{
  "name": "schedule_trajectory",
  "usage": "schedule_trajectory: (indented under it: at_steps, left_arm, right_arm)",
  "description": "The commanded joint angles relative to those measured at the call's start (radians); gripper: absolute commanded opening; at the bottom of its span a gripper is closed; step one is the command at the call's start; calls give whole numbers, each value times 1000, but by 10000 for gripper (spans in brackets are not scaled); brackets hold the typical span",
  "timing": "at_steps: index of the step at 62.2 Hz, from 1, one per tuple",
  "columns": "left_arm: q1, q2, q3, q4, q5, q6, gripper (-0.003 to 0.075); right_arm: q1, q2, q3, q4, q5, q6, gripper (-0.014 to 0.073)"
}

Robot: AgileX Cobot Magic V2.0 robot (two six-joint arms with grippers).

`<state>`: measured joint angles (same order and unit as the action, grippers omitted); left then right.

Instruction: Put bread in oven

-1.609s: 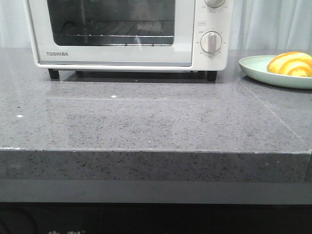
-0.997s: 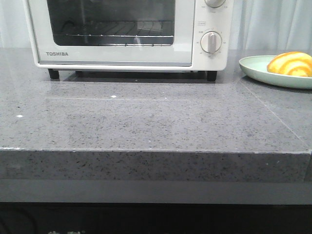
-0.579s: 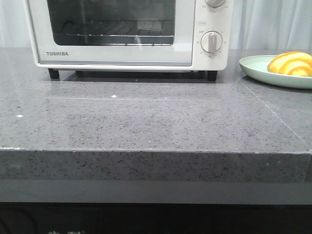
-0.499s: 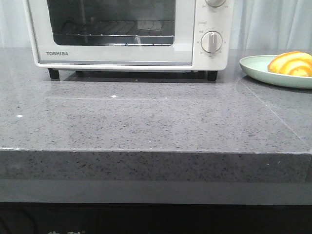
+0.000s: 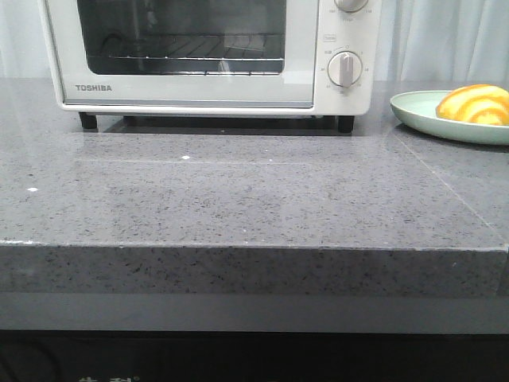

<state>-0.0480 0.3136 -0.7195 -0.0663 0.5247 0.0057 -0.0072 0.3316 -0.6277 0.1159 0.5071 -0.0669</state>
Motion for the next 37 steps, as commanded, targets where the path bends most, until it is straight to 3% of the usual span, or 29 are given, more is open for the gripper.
schedule_trajectory:
  at_steps: [1,37]
  left_arm:
    - [-3,106,-86,-3,17,-6,-18]
    - [-3,373,-106,-4,40,-6,-18]
  right_arm:
    - [-1,100,-98,-1,1,-10,-68]
    - [-1,379,-128,-1,45,-10,-68]
